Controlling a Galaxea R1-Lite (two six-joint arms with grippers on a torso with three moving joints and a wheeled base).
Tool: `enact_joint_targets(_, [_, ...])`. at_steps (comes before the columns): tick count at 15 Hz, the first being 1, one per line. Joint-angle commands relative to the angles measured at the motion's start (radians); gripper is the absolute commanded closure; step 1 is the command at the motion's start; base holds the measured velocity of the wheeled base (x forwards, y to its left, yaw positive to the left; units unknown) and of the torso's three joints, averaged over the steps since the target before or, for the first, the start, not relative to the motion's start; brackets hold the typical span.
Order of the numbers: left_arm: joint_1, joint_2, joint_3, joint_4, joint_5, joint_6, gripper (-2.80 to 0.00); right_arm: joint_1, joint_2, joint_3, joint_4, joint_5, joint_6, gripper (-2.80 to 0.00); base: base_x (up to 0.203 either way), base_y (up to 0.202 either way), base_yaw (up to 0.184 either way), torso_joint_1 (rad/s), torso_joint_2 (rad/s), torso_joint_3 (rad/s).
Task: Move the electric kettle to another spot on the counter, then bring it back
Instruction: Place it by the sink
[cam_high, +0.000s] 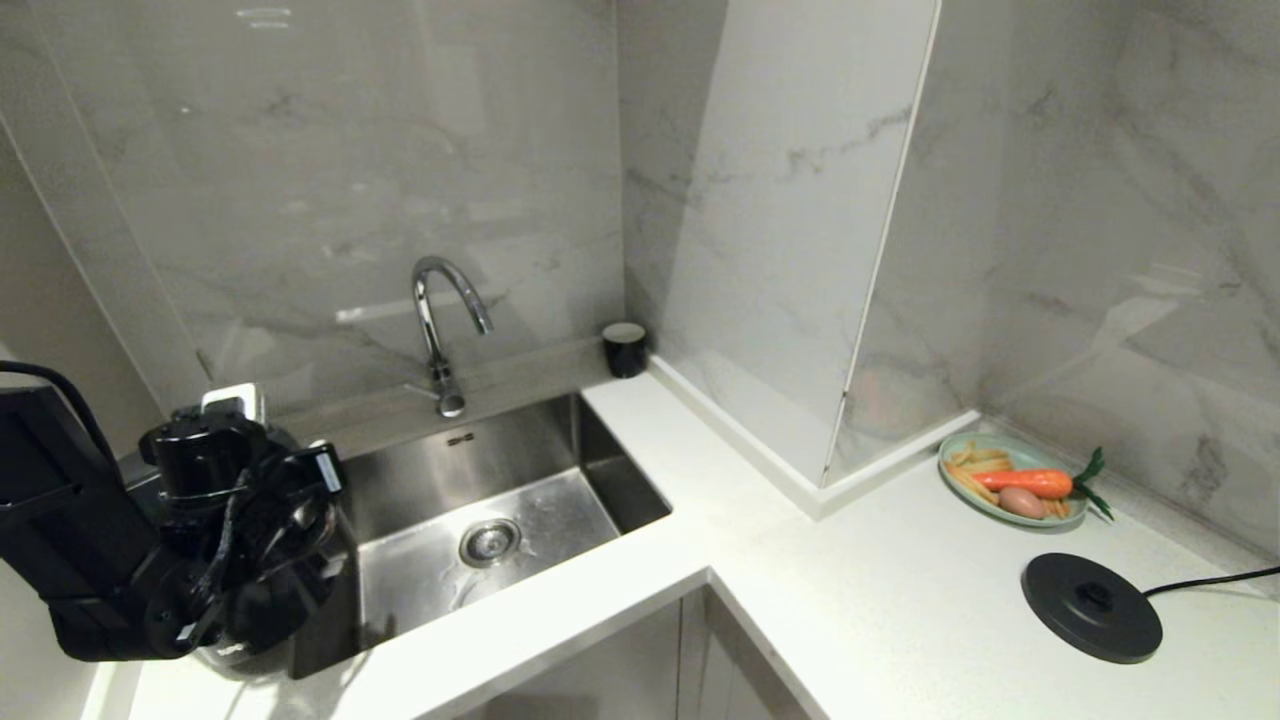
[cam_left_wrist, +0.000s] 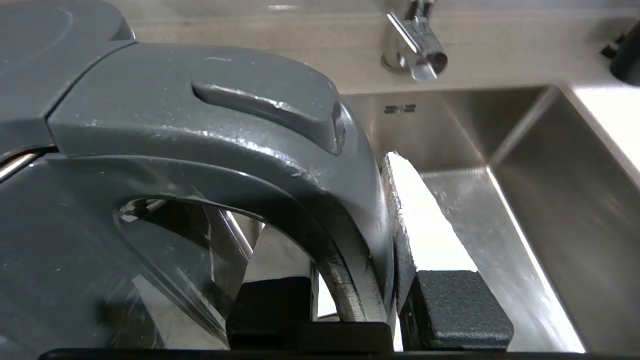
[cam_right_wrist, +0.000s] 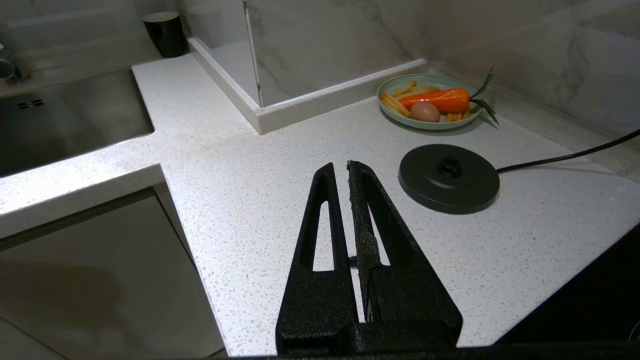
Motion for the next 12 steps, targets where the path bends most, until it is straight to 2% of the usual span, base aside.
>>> enact_joint_targets(1, [0.009,0.05,0.005,-0.046,-0.001,0.004,0.0,0.0,0.0,0.0,0.0,0.0,0.0,0.0,0.0,0.0,0.0,0.0,0.0,0.0])
enact_joint_targets(4, [0.025,0.114,0.023,-0.148,-0.003,0.035,0.0,0.0,0.0,0.0,0.0,0.0,0.0,0.0,0.0,0.0,0.0,0.0,0.0,0.0])
enact_joint_targets(10, [0.062,0.181,0.062,-0.248,-0.025,0.081,0.0,0.0,0.0,0.0,0.0,0.0,0.0,0.0,0.0,0.0,0.0,0.0,0.0,0.0])
enact_joint_targets(12, [0.067,0.202,0.082,-0.25,-0.03,0.085,0.0,0.0,0.0,0.0,0.0,0.0,0.0,0.0,0.0,0.0,0.0,0.0,0.0,0.0])
